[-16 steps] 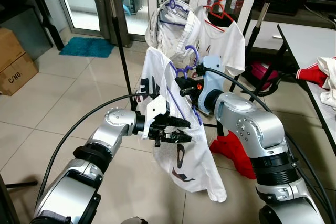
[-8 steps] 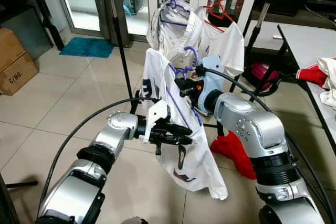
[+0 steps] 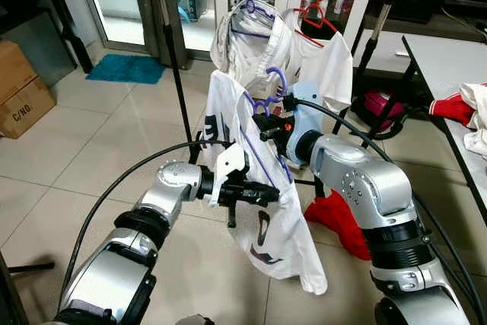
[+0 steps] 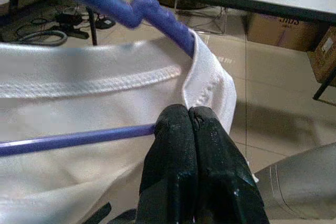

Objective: Hang hanger

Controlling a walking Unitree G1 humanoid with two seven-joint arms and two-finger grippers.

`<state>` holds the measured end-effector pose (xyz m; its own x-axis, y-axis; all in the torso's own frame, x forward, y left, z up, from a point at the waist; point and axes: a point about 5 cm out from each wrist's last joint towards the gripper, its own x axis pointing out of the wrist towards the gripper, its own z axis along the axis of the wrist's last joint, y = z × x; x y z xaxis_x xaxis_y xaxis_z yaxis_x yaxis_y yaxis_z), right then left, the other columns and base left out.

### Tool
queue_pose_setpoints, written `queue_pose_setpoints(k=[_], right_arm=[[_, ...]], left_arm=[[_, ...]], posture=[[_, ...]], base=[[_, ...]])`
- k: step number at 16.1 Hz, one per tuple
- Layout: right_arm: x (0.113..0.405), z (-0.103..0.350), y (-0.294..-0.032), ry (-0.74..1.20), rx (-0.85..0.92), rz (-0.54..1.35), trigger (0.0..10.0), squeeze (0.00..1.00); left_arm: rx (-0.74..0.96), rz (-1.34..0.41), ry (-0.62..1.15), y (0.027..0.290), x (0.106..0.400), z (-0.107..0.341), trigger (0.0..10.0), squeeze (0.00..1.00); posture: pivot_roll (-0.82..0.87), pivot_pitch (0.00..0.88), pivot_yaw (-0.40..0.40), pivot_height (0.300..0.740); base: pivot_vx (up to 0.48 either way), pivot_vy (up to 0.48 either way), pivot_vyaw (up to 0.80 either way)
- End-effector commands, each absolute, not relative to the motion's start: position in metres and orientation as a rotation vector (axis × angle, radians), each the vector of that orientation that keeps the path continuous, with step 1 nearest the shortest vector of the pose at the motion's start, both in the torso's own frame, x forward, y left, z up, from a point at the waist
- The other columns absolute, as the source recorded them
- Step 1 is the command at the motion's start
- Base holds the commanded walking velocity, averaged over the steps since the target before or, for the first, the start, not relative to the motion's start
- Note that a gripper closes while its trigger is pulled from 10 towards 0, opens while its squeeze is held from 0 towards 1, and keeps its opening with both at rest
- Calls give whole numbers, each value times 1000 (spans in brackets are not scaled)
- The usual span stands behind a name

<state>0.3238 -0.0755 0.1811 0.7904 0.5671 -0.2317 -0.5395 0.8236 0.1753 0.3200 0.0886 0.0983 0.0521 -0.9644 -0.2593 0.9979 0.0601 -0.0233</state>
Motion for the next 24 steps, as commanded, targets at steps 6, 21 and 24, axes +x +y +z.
queue_pose_setpoints(k=[6,21,24], right_arm=[[326,195,-72,235,99,618,10000,0],[327,169,-70,321,73,583,10000,0],[328,164,-78,322,51,553,10000,0]], left_arm=[[157,-1532,157,82,325,113,0,0],[285,-1605,96,88,312,129,4627,0],[231,-1579,99,102,306,134,10000,0]], posture=[[-197,0,57,740],[-188,0,47,740],[-179,0,42,740]], base=[[0,0,0],[0,0,0],[0,0,0]])
